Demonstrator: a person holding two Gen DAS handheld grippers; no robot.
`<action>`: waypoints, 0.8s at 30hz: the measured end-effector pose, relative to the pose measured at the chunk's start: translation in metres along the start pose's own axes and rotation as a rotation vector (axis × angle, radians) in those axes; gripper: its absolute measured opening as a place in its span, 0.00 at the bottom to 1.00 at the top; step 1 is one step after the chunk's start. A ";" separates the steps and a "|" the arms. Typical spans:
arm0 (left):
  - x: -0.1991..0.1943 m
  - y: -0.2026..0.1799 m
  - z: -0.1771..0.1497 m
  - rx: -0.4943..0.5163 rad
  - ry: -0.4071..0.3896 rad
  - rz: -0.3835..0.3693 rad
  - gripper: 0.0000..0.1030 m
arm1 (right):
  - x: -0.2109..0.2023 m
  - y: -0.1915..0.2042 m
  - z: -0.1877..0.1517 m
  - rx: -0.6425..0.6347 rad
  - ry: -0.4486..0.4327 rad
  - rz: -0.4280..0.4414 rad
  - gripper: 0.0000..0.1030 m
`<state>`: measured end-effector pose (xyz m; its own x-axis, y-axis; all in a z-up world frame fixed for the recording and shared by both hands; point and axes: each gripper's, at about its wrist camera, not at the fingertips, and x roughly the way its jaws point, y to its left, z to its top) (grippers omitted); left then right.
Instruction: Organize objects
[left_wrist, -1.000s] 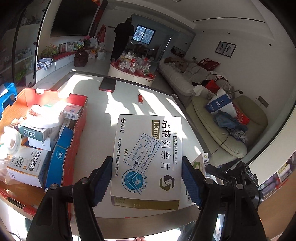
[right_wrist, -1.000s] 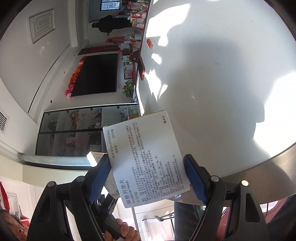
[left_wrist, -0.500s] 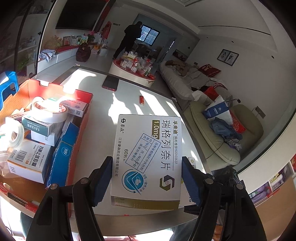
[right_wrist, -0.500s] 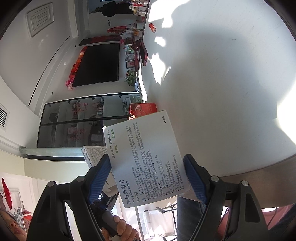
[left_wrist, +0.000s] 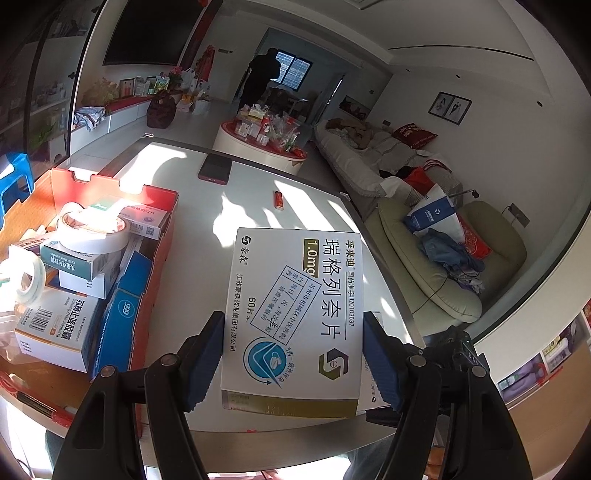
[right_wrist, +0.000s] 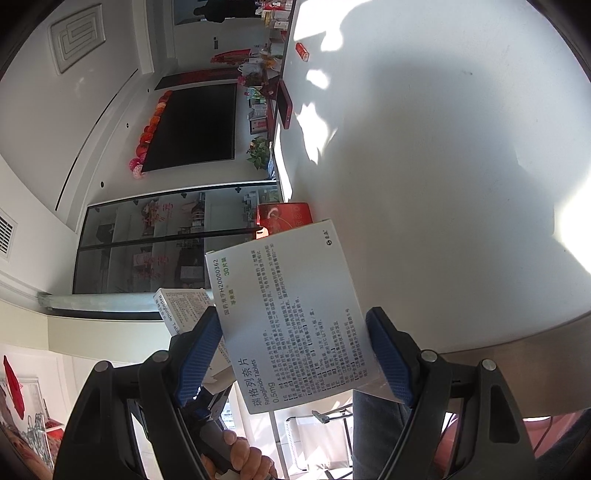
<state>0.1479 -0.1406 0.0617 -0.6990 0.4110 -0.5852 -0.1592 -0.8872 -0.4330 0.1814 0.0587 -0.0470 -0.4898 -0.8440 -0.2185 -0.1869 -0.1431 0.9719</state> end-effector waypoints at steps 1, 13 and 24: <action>0.000 -0.001 0.000 0.003 -0.001 0.001 0.74 | 0.000 0.000 0.000 0.001 0.000 0.000 0.77; -0.002 -0.002 -0.002 0.009 0.004 0.003 0.74 | 0.001 0.000 0.000 0.003 0.000 0.003 0.77; -0.003 -0.001 -0.002 0.011 0.003 0.005 0.74 | 0.002 -0.001 0.001 0.005 0.002 0.004 0.77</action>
<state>0.1517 -0.1401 0.0627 -0.6976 0.4072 -0.5895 -0.1631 -0.8915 -0.4227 0.1801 0.0576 -0.0484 -0.4886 -0.8459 -0.2140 -0.1892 -0.1368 0.9724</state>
